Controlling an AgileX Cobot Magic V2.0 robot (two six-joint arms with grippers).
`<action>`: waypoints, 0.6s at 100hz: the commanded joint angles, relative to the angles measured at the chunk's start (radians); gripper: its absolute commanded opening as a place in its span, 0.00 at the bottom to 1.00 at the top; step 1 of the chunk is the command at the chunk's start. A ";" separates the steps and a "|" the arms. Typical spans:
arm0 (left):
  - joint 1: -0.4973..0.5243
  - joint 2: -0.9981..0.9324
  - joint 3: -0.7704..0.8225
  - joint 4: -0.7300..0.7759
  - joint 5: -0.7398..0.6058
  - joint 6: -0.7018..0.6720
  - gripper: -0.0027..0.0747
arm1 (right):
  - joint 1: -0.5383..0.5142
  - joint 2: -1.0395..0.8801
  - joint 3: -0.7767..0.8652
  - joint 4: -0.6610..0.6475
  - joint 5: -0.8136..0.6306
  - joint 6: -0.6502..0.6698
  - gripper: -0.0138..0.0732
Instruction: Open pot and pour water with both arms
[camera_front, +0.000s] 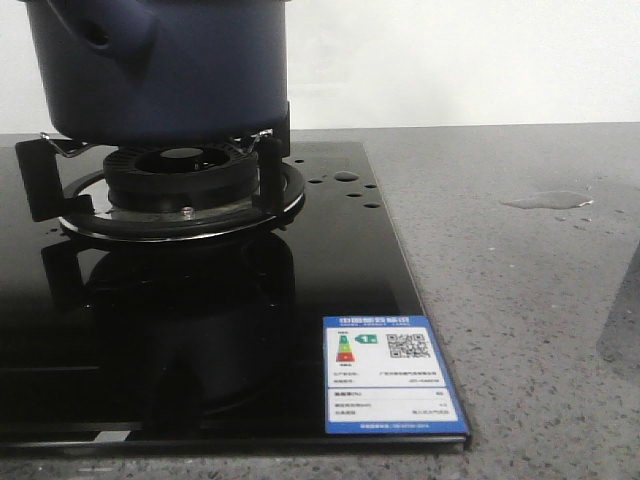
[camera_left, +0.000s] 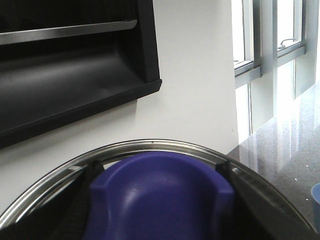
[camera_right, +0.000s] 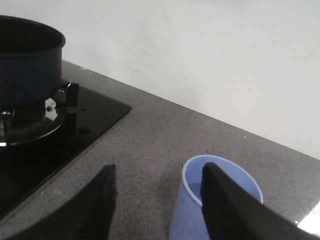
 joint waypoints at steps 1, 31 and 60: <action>-0.001 -0.025 -0.035 -0.070 -0.005 -0.009 0.28 | -0.007 -0.042 0.001 -0.048 -0.011 0.005 0.53; -0.001 -0.025 -0.035 -0.094 0.023 -0.009 0.28 | -0.007 -0.053 0.119 -0.074 -0.200 0.186 0.87; -0.005 -0.025 -0.035 -0.105 0.051 -0.009 0.28 | -0.007 -0.053 0.235 -0.039 -0.410 0.283 0.87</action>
